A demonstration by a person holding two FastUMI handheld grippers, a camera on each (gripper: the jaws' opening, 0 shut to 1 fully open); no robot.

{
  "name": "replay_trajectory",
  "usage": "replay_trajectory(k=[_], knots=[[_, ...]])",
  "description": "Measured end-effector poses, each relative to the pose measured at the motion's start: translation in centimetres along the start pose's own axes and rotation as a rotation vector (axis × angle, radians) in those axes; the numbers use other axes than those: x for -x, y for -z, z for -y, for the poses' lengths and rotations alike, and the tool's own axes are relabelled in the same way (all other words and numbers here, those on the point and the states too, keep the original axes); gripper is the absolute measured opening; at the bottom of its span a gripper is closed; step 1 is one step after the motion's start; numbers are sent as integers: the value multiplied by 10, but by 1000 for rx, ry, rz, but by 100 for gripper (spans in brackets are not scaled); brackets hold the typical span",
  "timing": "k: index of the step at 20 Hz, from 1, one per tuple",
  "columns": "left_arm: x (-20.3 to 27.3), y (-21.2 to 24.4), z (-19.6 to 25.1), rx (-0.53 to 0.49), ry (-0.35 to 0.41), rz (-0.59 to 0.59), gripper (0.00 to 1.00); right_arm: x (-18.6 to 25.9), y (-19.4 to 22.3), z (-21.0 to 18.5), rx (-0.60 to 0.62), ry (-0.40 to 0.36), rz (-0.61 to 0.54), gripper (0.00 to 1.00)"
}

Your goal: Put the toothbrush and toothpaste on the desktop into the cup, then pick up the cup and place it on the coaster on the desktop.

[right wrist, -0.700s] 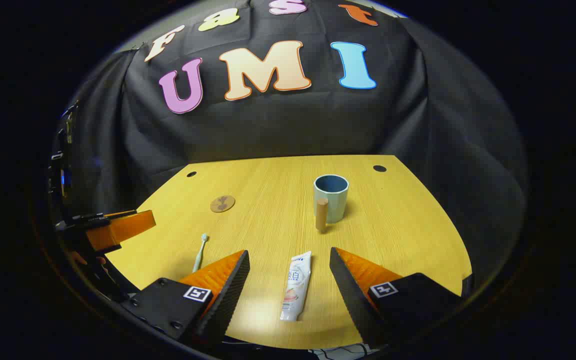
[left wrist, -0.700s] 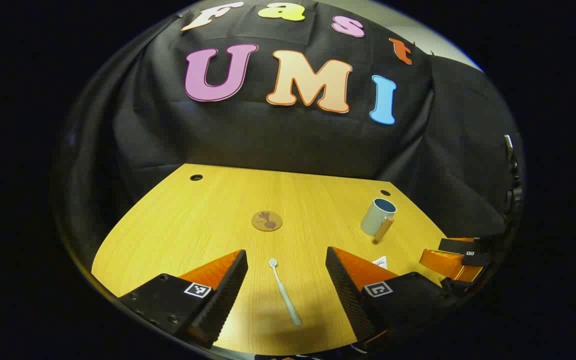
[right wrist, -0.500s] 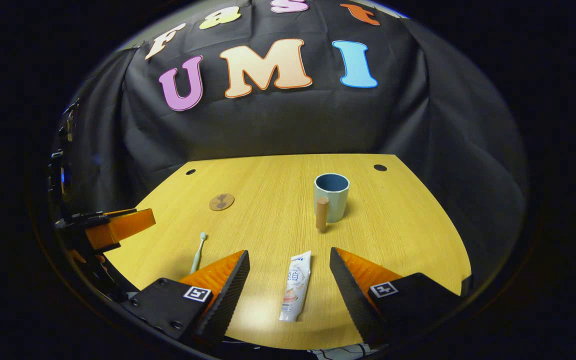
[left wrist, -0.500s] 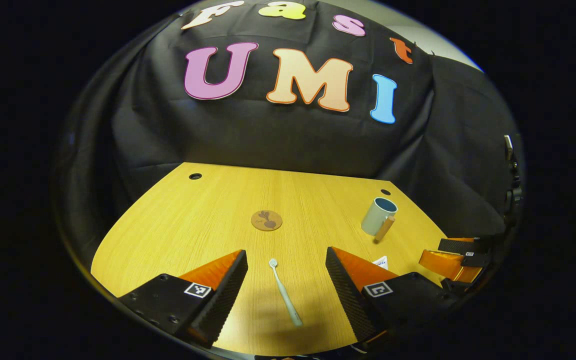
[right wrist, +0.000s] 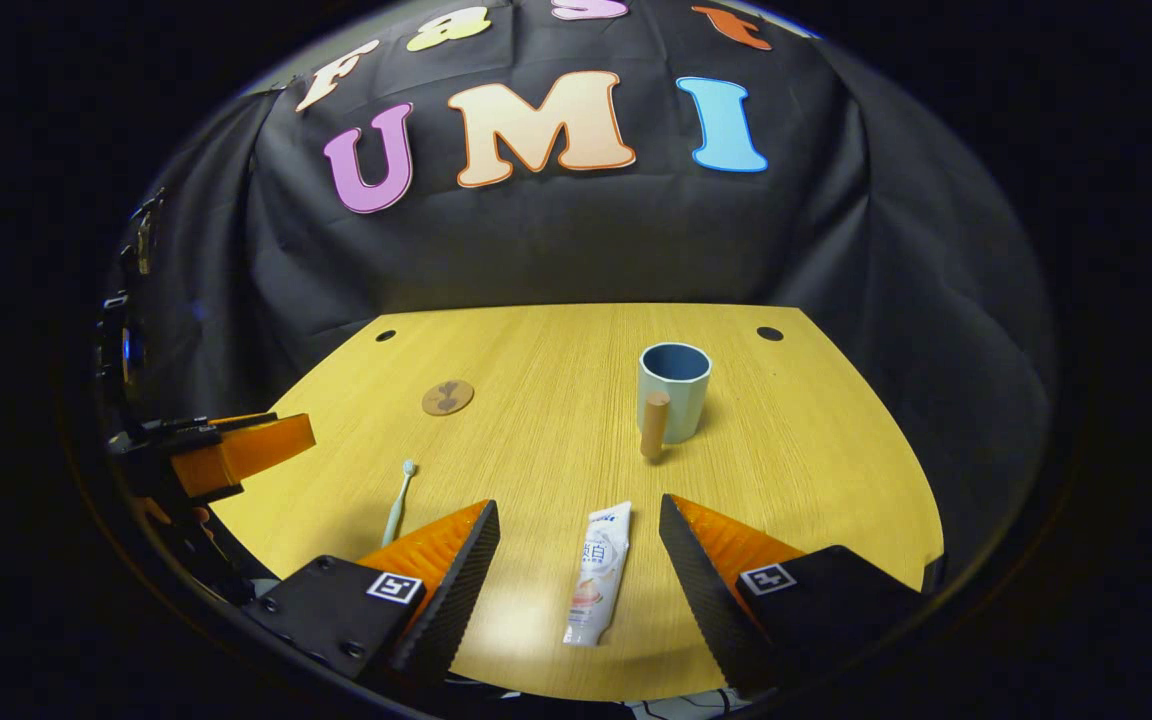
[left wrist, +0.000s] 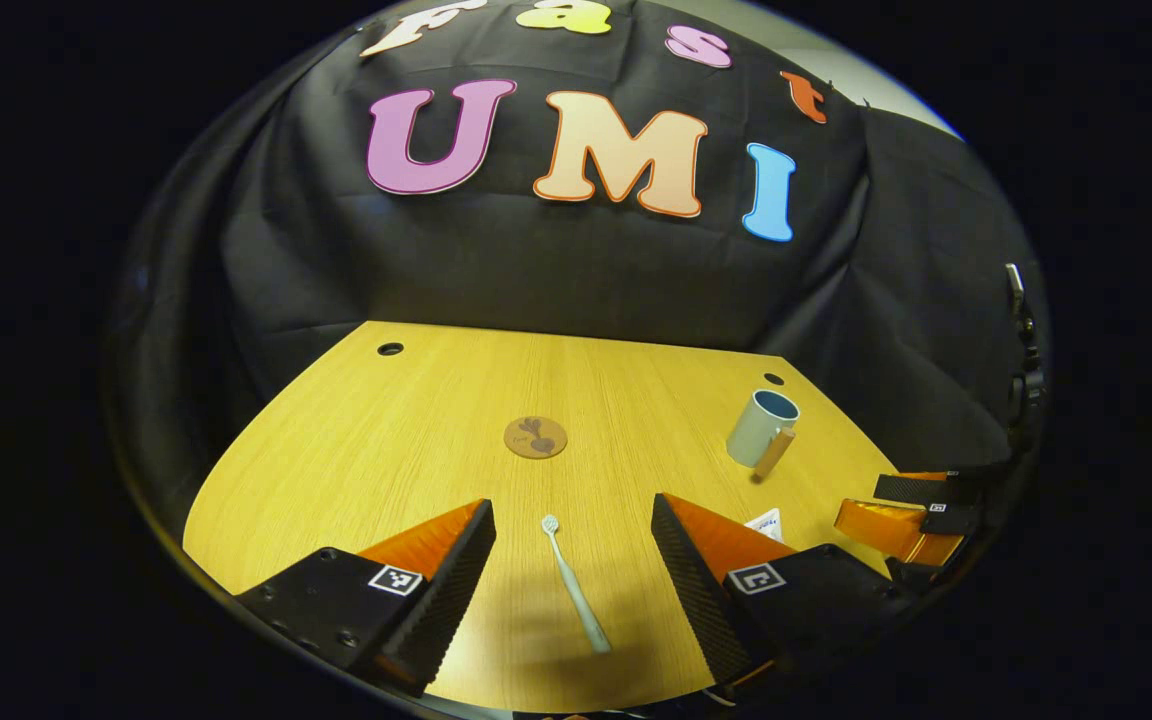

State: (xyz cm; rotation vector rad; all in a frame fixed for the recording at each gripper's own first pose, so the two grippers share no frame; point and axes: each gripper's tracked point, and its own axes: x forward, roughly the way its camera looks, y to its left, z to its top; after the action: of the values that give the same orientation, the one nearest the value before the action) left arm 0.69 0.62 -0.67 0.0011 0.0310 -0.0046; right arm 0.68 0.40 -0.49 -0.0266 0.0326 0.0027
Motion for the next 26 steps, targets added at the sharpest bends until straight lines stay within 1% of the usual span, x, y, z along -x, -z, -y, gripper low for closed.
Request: replay_trajectory(k=[1, 2, 6, 8, 9, 10, 11, 12, 13, 15, 16, 17, 18, 20, 22, 24, 25, 26], knots=[[0, 2, -1, 0, -2, -6, 94, -1, 3, 1, -3, 2, -6, 95], [1, 4, -1, 0, -3, -11, 94, -1, 5, 1, -5, 3, -13, 99], [5, 10, -7, 13, -16, -17, 94, -10, 16, 1, 27, 13, -43, 99], [6, 12, -11, 23, -28, -19, 94, -16, 24, 2, 45, 26, -77, 99], [7, 12, -13, 27, -33, -19, 94, -22, 30, 3, 49, 26, -100, 99], [7, 13, -15, 31, -38, -21, 94, -27, 35, 2, 53, 23, -122, 95], [9, 15, -17, 32, -42, -22, 94, -34, 42, 2, 56, 24, -146, 95], [10, 17, -20, 32, -47, -24, 94, -40, 47, 3, 57, 27, -164, 99], [10, 19, -21, 30, -53, -27, 94, -46, 52, 4, 55, 31, -181, 95], [11, 20, -25, 26, -65, -36, 94, -58, 62, 5, 55, 30, -223, 96], [11, 22, -26, 24, -71, -38, 94, -64, 62, 8, 61, 40, -233, 96], [12, 22, -27, 24, -76, -39, 94, -70, 65, 11, 68, 51, -243, 98], [13, 22, -28, 25, -77, -41, 94, -77, 66, 14, 73, 64, -255, 94], [13, 23, -29, 26, -81, -44, 94, -83, 69, 16, 67, 76, -278, 82], [12, 23, -32, 28, -86, -46, 94, -88, 75, 18, 79, 84, -311, 77], [12, 25, -33, 31, -89, -49, 94, -94, 83, 19, 89, 93, -343, 76], [12, 24, -33, 33, -91, -50, 94, -95, 86, 19, 93, 94, -355, 68], [12, 24, -34, 35, -93, -50, 94, -97, 88, 19, 95, 99, -369, 53]])
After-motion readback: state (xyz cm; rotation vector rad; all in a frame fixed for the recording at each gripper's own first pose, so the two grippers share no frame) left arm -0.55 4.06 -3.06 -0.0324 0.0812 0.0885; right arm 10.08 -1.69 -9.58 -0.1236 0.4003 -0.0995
